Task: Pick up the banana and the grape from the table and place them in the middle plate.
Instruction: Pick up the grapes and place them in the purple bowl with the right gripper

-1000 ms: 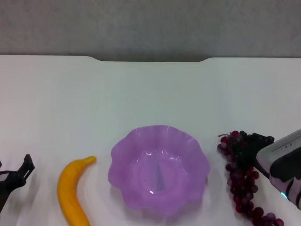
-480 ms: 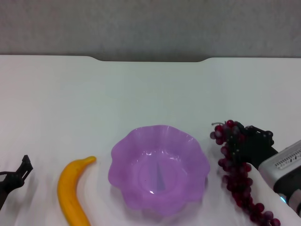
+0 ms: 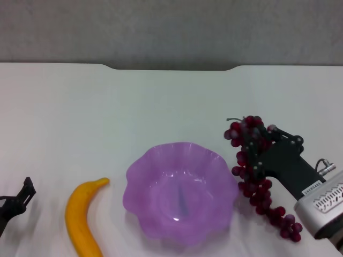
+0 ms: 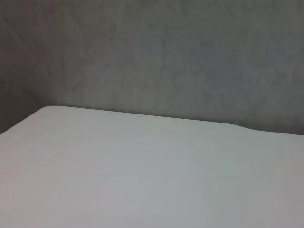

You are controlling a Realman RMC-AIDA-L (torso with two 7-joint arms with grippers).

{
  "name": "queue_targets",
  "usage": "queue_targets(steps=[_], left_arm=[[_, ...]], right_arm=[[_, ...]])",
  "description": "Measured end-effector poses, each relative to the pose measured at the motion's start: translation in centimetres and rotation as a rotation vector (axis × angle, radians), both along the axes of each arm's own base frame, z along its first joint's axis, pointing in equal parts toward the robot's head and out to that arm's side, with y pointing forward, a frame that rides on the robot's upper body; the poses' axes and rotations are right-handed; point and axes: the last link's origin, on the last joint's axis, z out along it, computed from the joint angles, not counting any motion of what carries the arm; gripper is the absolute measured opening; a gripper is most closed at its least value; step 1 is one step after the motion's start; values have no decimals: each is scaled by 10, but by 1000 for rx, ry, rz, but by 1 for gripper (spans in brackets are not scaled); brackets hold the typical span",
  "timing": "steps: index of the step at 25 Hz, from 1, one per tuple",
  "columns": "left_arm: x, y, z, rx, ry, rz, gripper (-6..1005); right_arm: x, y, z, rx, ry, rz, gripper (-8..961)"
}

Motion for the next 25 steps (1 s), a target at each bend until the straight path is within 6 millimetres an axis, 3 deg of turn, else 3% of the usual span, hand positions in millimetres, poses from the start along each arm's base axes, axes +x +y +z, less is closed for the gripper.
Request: queue_targets(steps=[8,25], left_arm=[[-4,-2,3,15,-3,20,881],[-3,0,3,15,-2,16,882]], right_arm=[[-36,-6,8,35,46,110,267],[-87,-16,24,104,-32,210,261]])
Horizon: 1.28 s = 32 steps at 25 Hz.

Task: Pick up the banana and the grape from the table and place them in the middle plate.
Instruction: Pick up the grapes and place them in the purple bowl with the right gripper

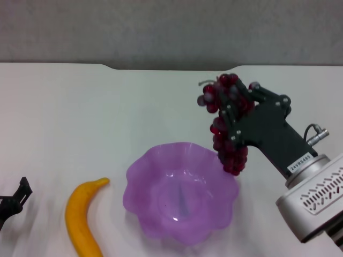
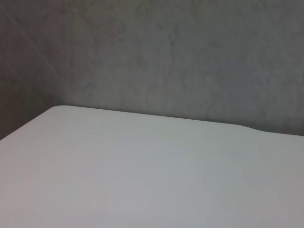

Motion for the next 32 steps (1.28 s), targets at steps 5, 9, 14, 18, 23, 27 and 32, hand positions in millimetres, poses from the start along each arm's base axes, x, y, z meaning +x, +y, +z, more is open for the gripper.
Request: queue_targets(steps=[5,9,14,18,23,27,32], left_arm=[[0,0,0,0,1,0,882],[0,0,0,0,1,-1,882],[1,1,0,0,1,-3,881],[2,3,0,0,1,-7,881],[2,3,0,0,1,-7,881],[2,3,0,0,1,-7,881],[2,3,0,1,0,-6,881]], right_arm=[[-11,2,3,-18,-2,5,260],[-16,8,1,-51,-22,-17,258],[-30,17,6,-72,-28,-13,257],[-40,20,12,-76,-26,-9,256],[-43,20,15,-73,-19,-3,255],[-42,19,11,-88,-25,-9,255],[-33,18,3,-118,-26,-37,255]])
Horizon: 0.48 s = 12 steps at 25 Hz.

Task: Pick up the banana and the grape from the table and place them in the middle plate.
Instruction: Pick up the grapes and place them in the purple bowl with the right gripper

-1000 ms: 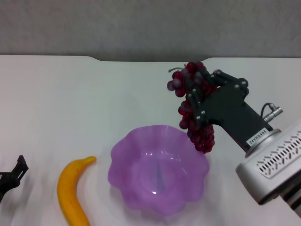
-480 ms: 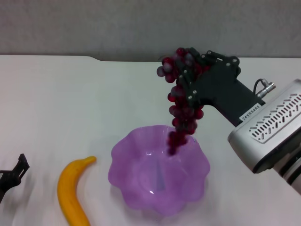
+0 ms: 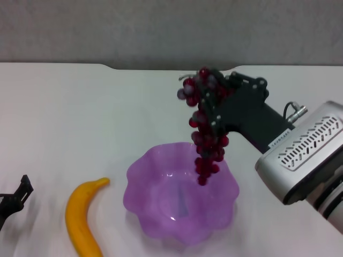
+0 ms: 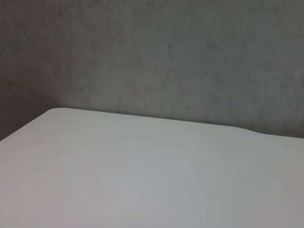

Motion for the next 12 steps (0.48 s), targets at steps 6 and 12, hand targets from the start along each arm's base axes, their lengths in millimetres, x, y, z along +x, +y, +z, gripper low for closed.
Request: queue_targets(steps=[6,12], left_arm=[[2,2,0,0,-1,-6,882],[3,3,-1,-1,-3,-10,882]], right_arm=[[15,4,-20,-96,-9,-74,254],[38,6,-37,-175,-16,-165,253]])
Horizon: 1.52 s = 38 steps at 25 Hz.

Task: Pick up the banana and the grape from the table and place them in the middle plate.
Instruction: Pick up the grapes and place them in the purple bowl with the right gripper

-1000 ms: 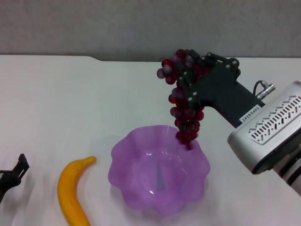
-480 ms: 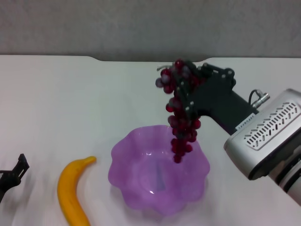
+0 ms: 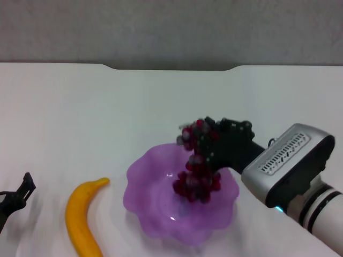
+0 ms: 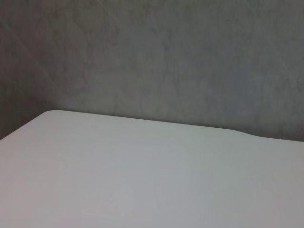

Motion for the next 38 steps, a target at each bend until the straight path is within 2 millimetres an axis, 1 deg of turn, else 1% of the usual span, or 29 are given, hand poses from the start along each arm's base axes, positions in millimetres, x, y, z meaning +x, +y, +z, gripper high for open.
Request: queue_targets(steps=[5,13,16,20,26,31,33,38], left_arm=[[0,0,0,-1,1,1,882],[0,1,0,0,0,-1,882],[1,1,0,0,0,-2,882],[1,1,0,0,-1,-3,881],[1,1,0,0,-1,-2,881],[0,0,0,0,-1,0,881],[0,0,0,0,-1,0,881],[0,0,0,0,0,1,881]], right_arm=[[13,4,-16,-70,-11,-63,252],[33,11,-29,-149,-37,-179,250],[39,17,-31,-169,-38,-226,249],[41,20,-32,-178,-38,-247,248],[40,20,-32,-173,-47,-227,247],[33,18,-32,-152,-22,-172,493],[32,16,-32,-144,-13,-154,538],[37,10,-26,-100,40,-143,651]])
